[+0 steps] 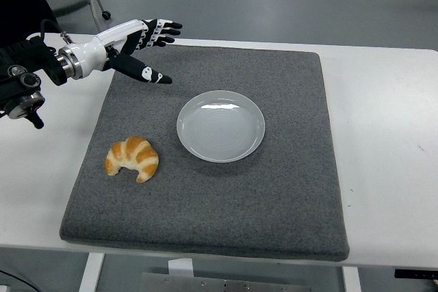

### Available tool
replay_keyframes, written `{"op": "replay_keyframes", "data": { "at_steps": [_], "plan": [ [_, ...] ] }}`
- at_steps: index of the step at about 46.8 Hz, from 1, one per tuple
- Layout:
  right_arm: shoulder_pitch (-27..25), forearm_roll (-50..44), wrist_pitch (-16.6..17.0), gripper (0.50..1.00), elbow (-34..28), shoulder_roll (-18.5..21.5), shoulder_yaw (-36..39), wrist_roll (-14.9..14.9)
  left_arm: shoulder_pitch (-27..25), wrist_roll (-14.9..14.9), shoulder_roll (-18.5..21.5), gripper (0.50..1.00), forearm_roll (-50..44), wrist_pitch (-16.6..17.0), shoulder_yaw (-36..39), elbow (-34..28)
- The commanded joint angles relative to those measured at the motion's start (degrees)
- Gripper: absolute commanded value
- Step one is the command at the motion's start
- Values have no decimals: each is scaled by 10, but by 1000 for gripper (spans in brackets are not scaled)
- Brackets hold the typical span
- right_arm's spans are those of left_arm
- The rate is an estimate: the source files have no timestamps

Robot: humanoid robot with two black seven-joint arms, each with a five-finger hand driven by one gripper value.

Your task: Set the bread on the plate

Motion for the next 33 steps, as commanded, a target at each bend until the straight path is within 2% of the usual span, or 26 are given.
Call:
{"op": "replay_keyframes", "data": {
  "at_steps": [1,6,19,33],
  "plan": [
    [0,0,0,932,0,0,0,0,1,1,22,994,57,0,7,-29],
    [0,0,0,932,0,0,0,0,1,1,46,994,108,-6,10,-45],
    [0,0,0,930,0,0,0,-1,1,1,99,992,223,-61,30,-99],
    [0,1,0,930,0,0,0,0,1,1,107,990,311,-63,76,-122]
  ]
}}
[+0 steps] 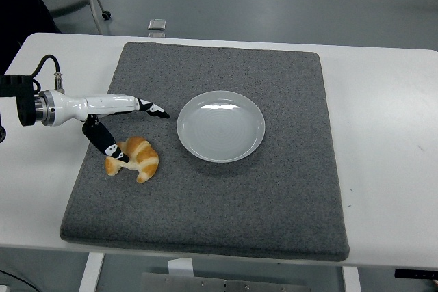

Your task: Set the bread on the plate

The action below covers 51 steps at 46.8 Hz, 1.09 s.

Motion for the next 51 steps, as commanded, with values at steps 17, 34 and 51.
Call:
{"op": "replay_keyframes", "data": {
  "at_steps": [17,34,51],
  "plan": [
    [0,1,0,932,0,0,0,0,4,3,-8,988,37,4,15,-2],
    [0,0,0,930,0,0,0,-1,31,6,-29,984,75,24,14,12],
    [0,1,0,932,0,0,0,0,46,6,-58,883,92,49,14,29]
  ]
}}
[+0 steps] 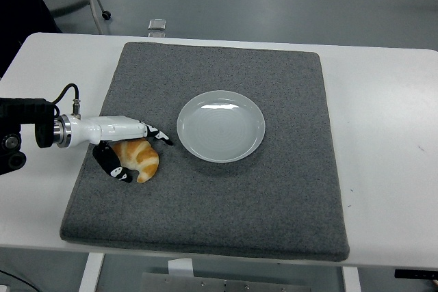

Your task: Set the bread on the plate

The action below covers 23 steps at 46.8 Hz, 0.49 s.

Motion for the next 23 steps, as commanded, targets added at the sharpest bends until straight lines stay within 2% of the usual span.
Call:
{"op": "replay_keyframes", "data": {
  "at_steps": [1,6,15,23],
  "plan": [
    [0,0,0,930,0,0,0,0,2,0,-3,859,3,6,-1,0],
    [0,0,0,930,0,0,0,0,2,0,-3,778,15,10,-1,4],
    [0,0,0,930,0,0,0,0,1,0,-6,703,25,21,-1,4],
    [0,0,0,930,0,0,0,-1,0,0,-6,591,28,22,-2,4]
  ]
}}
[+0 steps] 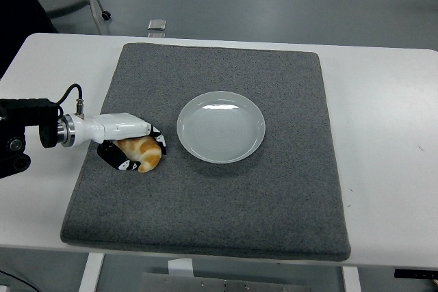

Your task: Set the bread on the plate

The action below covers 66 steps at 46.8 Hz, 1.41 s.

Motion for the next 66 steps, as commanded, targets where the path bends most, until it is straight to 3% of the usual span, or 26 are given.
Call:
{"op": "replay_keyframes", "data": {
  "at_steps": [1,4,48,66],
  "plan": [
    [0,0,0,932,0,0,0,0,-1,0,0,576,0,0,-1,0],
    [0,0,0,932,0,0,0,-1,-1,0,0,500,0,0,-1,0],
    [0,0,0,932,0,0,0,0,-9,1,2,500,7,13,-19,3],
    [0,0,0,930,0,0,0,0,-117,1,30,500,-4,-37,-70,-9]
  ]
}}
